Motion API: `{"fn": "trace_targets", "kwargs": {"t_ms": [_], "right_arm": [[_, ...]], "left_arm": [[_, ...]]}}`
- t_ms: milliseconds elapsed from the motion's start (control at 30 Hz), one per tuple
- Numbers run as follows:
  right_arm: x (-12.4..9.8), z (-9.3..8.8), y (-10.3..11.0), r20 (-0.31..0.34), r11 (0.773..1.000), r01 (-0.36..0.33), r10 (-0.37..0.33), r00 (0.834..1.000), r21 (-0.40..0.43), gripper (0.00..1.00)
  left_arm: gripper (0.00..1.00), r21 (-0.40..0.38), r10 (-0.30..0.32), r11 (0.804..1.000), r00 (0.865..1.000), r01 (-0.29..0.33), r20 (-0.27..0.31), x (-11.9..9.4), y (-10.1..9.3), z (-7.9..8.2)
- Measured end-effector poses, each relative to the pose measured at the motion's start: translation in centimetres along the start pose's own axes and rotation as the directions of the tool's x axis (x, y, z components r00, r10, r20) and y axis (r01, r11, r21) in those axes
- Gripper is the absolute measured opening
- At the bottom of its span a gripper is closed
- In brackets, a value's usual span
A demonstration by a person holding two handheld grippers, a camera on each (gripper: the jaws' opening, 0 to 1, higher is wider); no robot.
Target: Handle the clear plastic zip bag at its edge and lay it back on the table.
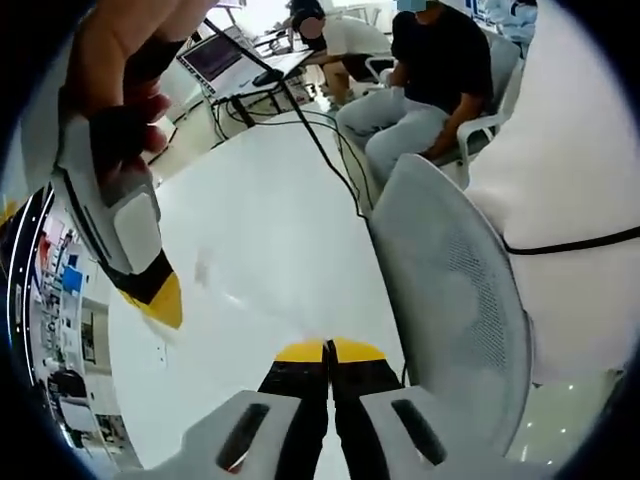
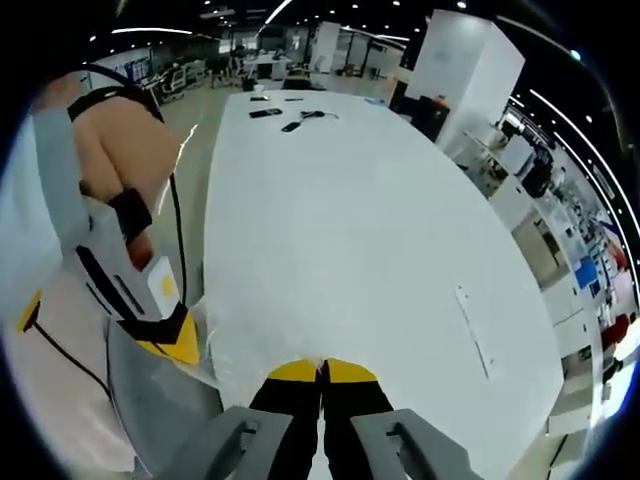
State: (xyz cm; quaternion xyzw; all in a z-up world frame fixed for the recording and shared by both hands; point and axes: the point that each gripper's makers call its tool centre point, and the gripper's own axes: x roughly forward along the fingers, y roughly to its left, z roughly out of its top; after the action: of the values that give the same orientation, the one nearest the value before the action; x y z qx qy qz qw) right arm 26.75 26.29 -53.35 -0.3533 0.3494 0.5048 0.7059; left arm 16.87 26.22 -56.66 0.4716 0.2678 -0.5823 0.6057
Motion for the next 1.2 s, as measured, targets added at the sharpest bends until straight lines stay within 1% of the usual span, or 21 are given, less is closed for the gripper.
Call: {"fn": "trace_targets", "kwargs": {"t_ms": [200,300,467,600,733,900,967,1200], "right_arm": [[-0.2,0.0,-0.1,-0.002,1.000,-0.002,0.002,1.000,-0.005,0.00],[-0.1,0.0,-0.1,0.000,1.000,-0.003,0.003,1.000,-0.007,0.00],[-0.1,-0.2,-0.2,-0.002,1.000,-0.002,0.002,1.000,-0.009,0.00],[0.0,-0.5,0.1,-0.017,0.999,0.000,-0.001,1.000,-0.044,0.00],[0.1,-0.7,0.2,-0.026,0.998,0.006,-0.007,1.000,-0.065,0.00],[0.3,-0.9,0.3,-0.033,0.997,0.002,-0.005,0.999,-0.075,0.00],[0.4,-1.0,0.3,-0.037,0.997,0.003,-0.006,0.999,-0.080,0.00],[0.3,-1.1,0.5,-0.045,0.995,0.005,-0.009,0.999,-0.098,0.00]], "left_arm": [[0.00,0.020,0.014,1.000,1.000,-0.014,-0.003,0.3,-0.1,-0.1],[0.00,0.021,0.017,1.000,1.000,-0.017,0.000,0.3,-0.2,0.0],[0.00,0.015,0.019,1.000,1.000,-0.019,0.001,0.5,0.0,-0.3],[0.00,0.009,0.023,1.000,1.000,-0.023,0.001,0.5,0.1,-0.6],[0.00,-0.020,0.044,0.999,0.999,-0.043,0.004,0.5,0.4,-0.9],[0.00,-0.077,0.088,0.993,0.996,-0.085,0.034,0.7,1.1,-1.1],[0.00,-0.088,0.095,0.992,0.995,-0.091,0.038,0.7,1.2,-1.3],[0.00,-0.140,0.132,0.983,0.989,-0.121,0.072,0.3,1.9,-1.0]]}}
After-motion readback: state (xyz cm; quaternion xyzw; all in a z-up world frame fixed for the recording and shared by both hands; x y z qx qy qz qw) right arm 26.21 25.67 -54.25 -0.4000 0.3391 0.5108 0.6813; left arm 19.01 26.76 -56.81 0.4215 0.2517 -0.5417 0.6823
